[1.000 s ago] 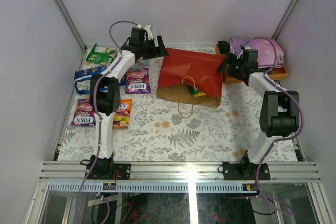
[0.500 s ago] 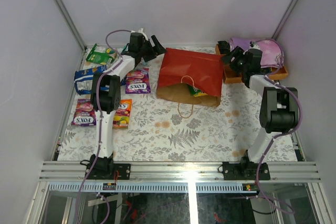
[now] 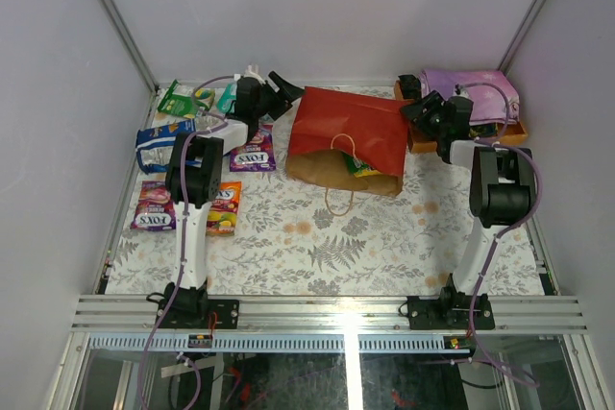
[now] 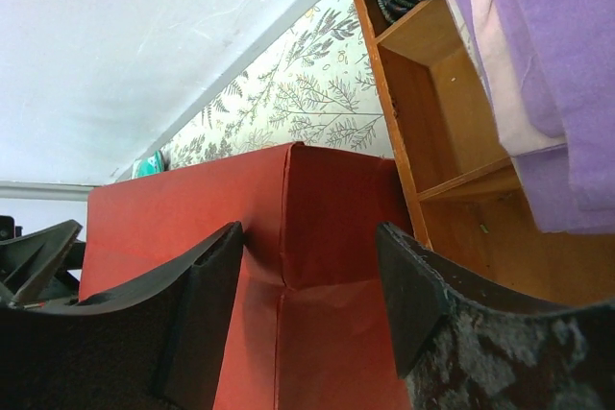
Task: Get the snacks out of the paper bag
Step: Adjust the paper bag at the center of the board.
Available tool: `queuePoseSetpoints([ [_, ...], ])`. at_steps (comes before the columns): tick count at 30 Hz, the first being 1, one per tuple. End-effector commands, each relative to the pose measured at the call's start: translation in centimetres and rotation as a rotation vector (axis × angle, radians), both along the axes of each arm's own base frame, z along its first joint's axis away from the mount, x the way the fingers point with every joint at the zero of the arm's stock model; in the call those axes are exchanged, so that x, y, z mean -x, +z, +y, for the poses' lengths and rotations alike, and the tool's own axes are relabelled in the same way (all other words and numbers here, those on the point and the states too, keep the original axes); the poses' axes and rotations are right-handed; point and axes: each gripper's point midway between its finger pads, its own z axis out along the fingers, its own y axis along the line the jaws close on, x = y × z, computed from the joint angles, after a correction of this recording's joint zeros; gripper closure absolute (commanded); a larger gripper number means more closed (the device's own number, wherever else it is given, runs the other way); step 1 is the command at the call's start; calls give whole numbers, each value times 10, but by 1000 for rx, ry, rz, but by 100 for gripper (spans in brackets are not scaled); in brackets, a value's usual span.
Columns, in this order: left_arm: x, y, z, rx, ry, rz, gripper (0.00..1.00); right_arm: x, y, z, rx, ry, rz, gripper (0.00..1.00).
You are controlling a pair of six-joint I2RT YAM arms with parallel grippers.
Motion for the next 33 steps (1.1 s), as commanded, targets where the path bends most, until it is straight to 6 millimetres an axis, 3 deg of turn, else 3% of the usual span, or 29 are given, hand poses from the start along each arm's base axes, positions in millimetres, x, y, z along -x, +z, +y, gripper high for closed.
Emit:
queuePoseSetpoints([
  [1, -9, 44, -7, 135, 15, -174, 23, -13, 22, 5, -42, 11, -86, 37],
  [6, -9, 55, -8, 148, 36, -219, 22, -14, 19, 5, -50, 2, -87, 39],
  [15, -28, 44, -16, 55, 74, -187, 23, -23, 26, 5, -77, -8, -127, 35],
  [31, -43, -6, -21, -36, 132, -45, 49, -28, 28, 8, -95, 11, -142, 34],
  [33, -42, -6, -20, -37, 138, -47, 59, -28, 28, 8, -94, 12, -143, 34],
])
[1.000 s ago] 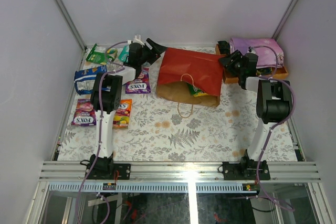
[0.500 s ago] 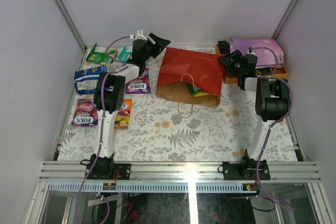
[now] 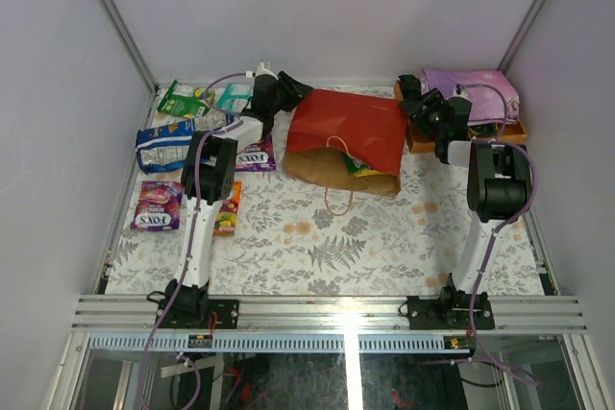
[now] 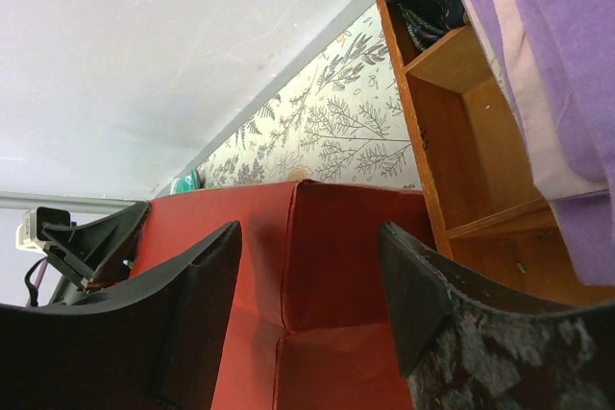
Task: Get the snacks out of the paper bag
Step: Adjust the paper bag at the center of the board.
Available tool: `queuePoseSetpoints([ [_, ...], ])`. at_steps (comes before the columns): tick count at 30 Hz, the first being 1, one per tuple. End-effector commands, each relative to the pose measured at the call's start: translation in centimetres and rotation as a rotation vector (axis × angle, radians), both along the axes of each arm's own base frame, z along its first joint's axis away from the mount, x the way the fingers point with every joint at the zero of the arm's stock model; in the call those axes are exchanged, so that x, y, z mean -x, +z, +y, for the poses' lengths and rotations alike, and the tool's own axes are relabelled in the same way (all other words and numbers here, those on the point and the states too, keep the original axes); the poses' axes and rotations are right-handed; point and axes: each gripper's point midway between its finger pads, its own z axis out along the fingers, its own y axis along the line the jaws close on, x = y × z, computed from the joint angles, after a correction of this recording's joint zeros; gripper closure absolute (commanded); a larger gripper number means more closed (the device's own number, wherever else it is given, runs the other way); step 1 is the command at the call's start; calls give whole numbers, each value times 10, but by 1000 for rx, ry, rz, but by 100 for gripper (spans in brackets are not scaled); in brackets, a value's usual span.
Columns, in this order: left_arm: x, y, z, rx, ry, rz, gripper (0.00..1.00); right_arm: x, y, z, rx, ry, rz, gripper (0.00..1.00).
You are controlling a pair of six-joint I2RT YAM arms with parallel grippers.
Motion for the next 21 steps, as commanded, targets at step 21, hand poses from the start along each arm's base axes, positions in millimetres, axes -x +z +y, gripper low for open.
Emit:
queuePoseSetpoints([
  [21, 23, 33, 38, -42, 207, -57, 82, -45, 18, 23, -10, 97, -75, 62],
])
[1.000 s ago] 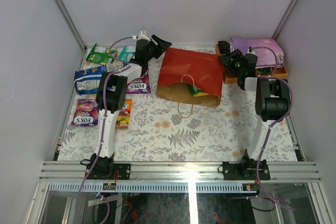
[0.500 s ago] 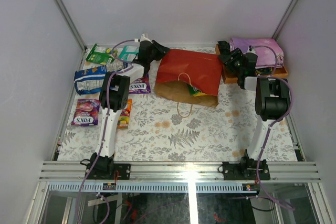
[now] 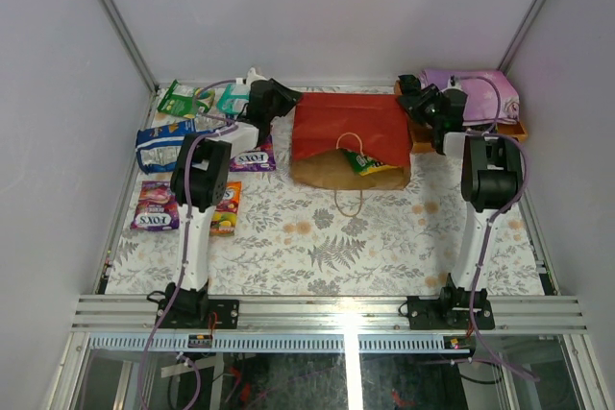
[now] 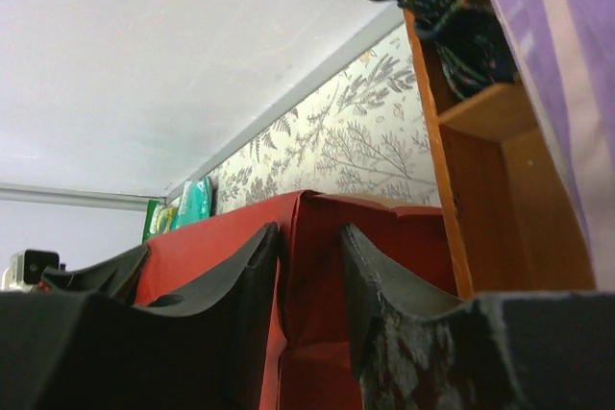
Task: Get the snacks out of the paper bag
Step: Adjust the paper bag at the center of the board.
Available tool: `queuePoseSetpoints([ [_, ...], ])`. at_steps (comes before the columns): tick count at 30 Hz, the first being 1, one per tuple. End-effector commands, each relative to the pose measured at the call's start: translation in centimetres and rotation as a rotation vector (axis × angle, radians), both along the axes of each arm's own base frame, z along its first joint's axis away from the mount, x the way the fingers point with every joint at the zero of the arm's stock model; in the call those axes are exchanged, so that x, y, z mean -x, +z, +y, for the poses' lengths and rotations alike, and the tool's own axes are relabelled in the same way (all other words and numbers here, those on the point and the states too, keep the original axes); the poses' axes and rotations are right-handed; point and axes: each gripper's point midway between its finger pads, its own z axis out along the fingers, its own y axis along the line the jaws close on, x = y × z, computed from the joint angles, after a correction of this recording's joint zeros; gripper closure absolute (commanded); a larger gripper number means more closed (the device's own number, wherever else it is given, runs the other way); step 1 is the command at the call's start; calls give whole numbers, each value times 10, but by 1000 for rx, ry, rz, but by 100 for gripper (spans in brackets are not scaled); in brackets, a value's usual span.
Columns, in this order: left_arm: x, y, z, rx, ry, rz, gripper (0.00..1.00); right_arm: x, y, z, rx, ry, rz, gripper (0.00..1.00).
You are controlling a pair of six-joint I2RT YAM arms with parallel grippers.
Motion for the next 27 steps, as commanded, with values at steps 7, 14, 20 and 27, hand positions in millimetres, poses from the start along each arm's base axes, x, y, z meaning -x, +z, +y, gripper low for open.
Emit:
queuePoseSetpoints([
  [7, -5, 18, 38, -45, 190, -62, 82, -56, 26, 54, 48, 147, -64, 62],
  [14, -25, 24, 59, -73, 256, -72, 82, -98, 29, 89, 4, 251, -72, 62],
  [20, -21, 66, 79, -159, 284, -130, 43, -107, 55, 112, 29, 319, -143, 30],
  [27, 35, 139, 69, -351, 125, -275, 0, -81, 144, 69, 166, 263, -272, 0],
])
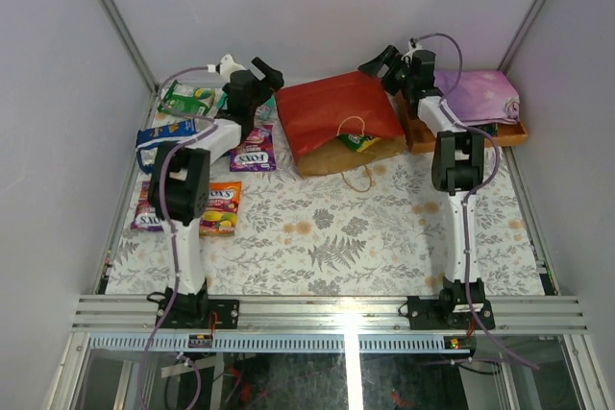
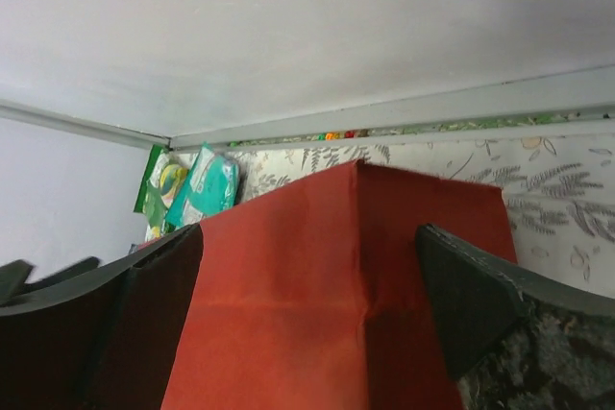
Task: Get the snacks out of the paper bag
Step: Adjust the paper bag at the center of the board.
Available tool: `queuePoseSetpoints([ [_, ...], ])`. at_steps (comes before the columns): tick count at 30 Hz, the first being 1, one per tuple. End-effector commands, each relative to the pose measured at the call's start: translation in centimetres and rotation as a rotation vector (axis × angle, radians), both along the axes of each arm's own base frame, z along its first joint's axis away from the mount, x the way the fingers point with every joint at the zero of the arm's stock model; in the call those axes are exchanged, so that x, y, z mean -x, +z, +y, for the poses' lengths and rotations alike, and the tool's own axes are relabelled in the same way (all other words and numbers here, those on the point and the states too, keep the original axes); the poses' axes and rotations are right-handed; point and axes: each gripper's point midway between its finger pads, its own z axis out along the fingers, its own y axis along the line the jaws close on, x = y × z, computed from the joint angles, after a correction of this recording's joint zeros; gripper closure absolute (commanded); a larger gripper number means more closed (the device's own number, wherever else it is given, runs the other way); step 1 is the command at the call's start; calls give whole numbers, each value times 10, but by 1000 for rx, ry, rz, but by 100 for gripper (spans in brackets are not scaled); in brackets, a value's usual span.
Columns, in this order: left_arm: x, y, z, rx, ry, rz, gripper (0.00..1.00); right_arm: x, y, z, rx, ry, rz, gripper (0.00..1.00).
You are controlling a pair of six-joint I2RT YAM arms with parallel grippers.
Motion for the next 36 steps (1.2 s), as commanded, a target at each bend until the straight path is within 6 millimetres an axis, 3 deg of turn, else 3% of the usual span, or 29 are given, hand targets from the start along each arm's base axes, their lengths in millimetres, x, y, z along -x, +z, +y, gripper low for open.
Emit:
queuePoseSetpoints([
  [1, 35, 94, -22, -208, -214, -176, 0, 28, 138, -37, 63, -20, -237, 0],
  [2, 46, 96, -37, -247, -329, -180, 0, 38, 155, -52, 63, -49, -256, 1],
  [5, 97, 98, -89, -328, -748, -243, 0, 76, 178, -94, 42, -168, -270, 1],
  [7, 138, 94, -117, -372, -990, -277, 0, 104, 174, -115, 42, -255, -242, 0],
  [9, 162, 85, -133, -478, -1089, -271, 0, 138, 162, -127, 40, -314, -193, 1],
  [12, 176, 70, -156, -699, -1136, -289, 0, 194, 140, -130, -8, -381, -143, 1],
  [16, 195, 66, -192, -753, -1296, -367, 0, 253, 101, -121, -101, -400, -76, 1],
  [19, 204, 69, -213, -777, -1344, -428, 0, 284, 98, -108, -102, -363, -76, 0],
  [23, 193, 70, -232, -806, -1304, -460, 0, 306, 86, -126, -31, -466, -74, 0],
  [27, 171, 68, -247, -851, -1228, -462, 1, 308, 81, -116, -60, -416, -74, 1],
  [28, 167, 67, -251, -860, -1221, -466, 7, 308, 77, -111, -78, -392, -64, 3],
  [31, 160, 66, -260, -867, -1224, -463, 37, 307, 65, -94, -137, -328, -45, 10],
  [32, 160, 66, -261, -865, -1234, -455, 51, 307, 60, -87, -146, -311, -31, 12],
  [33, 158, 68, -261, -860, -1231, -444, 86, 307, 54, -80, -150, -301, -12, 12],
  [34, 155, 72, -260, -852, -1210, -431, 99, 308, 47, -71, -152, -292, 11, 12],
  [36, 149, 80, -256, -846, -1148, -429, 100, 309, 36, -53, -163, -290, 46, 13],
])
